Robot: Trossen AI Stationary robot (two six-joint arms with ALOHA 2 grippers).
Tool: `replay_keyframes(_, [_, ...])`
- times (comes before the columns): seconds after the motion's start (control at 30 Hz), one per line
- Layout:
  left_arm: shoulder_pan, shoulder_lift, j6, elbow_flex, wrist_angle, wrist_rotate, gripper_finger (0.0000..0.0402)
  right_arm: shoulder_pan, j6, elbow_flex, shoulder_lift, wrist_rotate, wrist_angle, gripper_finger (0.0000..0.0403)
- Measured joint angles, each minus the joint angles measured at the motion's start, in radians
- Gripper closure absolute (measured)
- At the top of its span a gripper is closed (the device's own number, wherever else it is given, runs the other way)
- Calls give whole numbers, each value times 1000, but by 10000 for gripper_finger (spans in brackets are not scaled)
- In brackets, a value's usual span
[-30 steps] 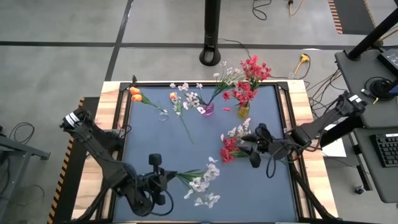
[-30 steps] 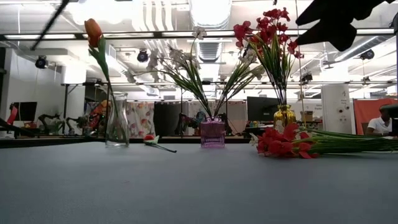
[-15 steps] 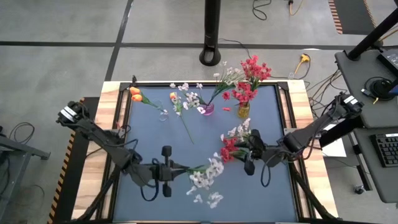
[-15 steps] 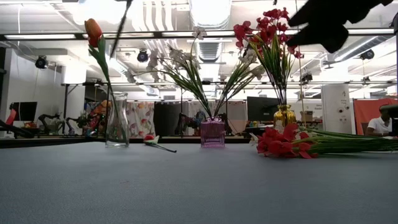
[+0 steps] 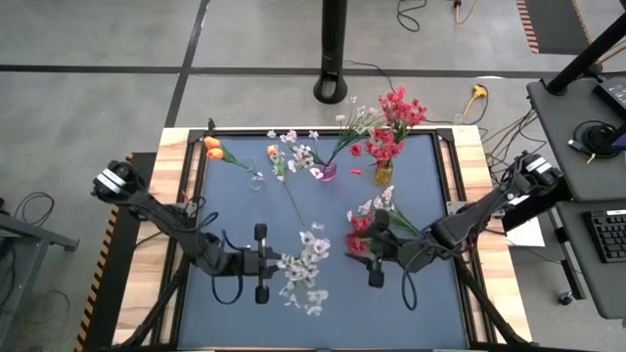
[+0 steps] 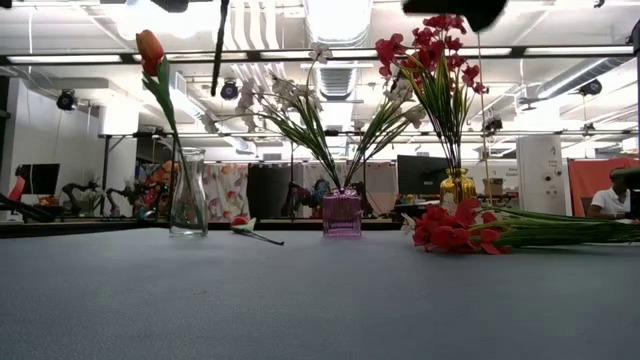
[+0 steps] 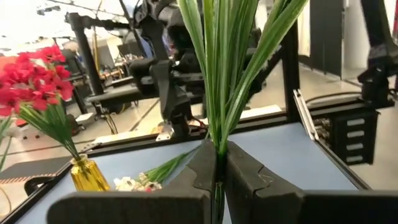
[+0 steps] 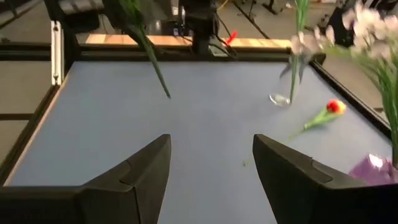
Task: Sort flowers into vase by color
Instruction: Put the white flowers into the pink vase
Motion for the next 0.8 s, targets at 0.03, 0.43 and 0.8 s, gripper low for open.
replay_keyframes(0.03, [3,8,5,-5,22,-3,400,0,-12,26,15,0,0,175])
replay_keyframes(0.43, [24,117,9,20,144,-31,400,-3,-191,323,196,-1,-35,86])
replay_keyframes(0.8, [35,247,76,80,334,-42,400,-16,-220,423,283,-2,20,79])
